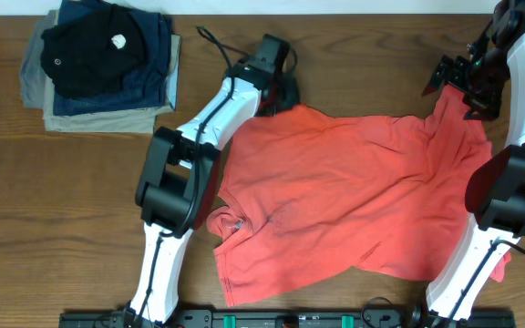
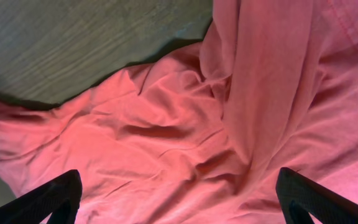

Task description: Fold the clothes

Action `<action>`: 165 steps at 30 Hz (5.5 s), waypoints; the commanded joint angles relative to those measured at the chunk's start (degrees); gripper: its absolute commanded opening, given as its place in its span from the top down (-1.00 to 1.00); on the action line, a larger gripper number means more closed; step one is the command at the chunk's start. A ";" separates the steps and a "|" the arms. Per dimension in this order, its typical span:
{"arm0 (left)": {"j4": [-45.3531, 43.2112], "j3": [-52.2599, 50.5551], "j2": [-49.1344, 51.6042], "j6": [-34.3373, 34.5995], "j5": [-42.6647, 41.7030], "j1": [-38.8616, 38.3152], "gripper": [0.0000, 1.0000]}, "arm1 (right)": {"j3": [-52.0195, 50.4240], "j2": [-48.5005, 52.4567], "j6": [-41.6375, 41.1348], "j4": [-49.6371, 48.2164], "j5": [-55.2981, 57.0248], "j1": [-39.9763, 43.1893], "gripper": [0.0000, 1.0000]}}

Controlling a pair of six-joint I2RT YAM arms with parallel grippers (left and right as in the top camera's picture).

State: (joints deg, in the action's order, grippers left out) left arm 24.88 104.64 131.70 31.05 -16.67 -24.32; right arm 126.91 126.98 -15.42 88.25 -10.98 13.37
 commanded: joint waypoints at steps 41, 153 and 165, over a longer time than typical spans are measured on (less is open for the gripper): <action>38.03 3.17 -28.48 -8.98 14.80 12.52 -0.95 | -17.18 -11.96 -3.06 -4.90 1.16 -0.33 -0.85; 17.70 -31.50 -33.22 -13.18 11.45 24.96 -0.72 | -59.14 -20.39 -9.84 -42.23 14.78 -1.57 0.98; 21.22 -32.52 -33.20 -13.20 11.47 24.98 -0.96 | -59.14 -16.13 -9.79 -42.84 14.36 -0.15 0.98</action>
State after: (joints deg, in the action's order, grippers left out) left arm 45.89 72.53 98.15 17.98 -4.62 0.62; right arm 66.70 109.30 -25.98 45.67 2.87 12.93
